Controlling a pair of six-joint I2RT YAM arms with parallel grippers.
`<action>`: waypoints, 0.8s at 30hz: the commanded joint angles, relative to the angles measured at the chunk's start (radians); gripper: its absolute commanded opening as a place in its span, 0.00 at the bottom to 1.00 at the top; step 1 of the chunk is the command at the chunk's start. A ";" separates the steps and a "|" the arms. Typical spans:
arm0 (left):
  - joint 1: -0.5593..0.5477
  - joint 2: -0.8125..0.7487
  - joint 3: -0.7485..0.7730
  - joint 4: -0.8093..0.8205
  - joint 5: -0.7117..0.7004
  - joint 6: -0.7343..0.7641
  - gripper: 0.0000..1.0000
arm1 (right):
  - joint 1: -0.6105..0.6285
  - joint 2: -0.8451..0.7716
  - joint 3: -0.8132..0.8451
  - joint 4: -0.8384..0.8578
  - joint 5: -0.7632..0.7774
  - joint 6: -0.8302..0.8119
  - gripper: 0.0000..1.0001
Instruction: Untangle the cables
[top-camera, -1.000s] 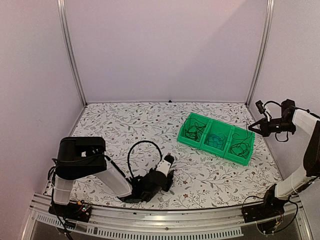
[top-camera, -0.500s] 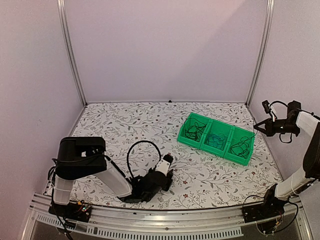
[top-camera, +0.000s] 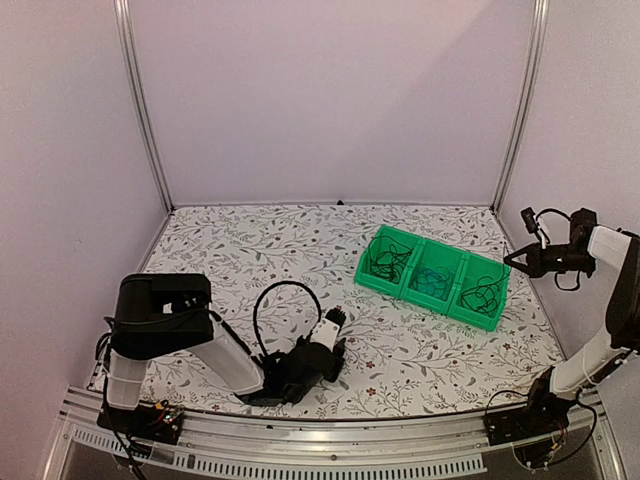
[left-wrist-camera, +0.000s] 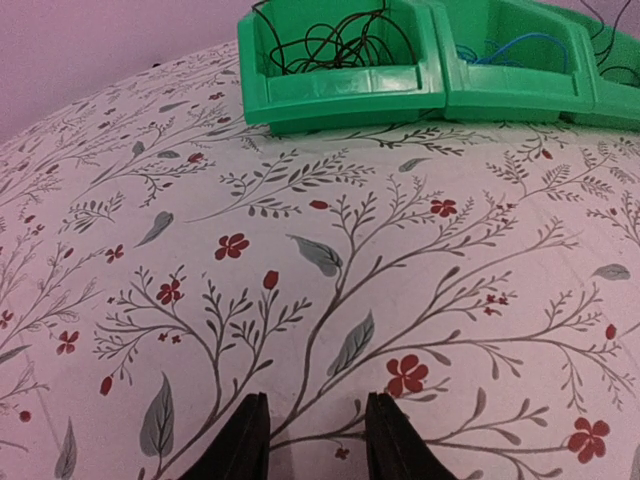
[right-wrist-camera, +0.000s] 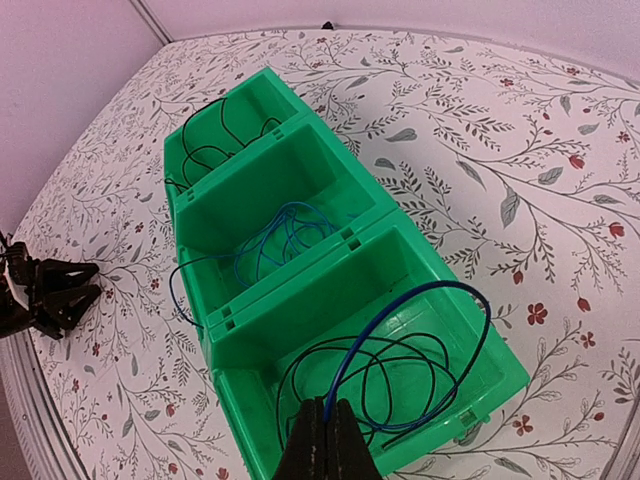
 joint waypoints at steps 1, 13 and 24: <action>-0.007 0.011 0.015 -0.033 -0.008 0.001 0.34 | 0.028 0.037 -0.026 0.005 0.009 -0.002 0.00; -0.007 0.010 0.013 -0.037 -0.020 -0.004 0.34 | 0.158 0.112 -0.068 0.105 0.224 0.093 0.00; -0.006 0.012 0.017 -0.042 -0.024 -0.002 0.34 | 0.245 0.055 -0.053 0.062 0.388 0.134 0.12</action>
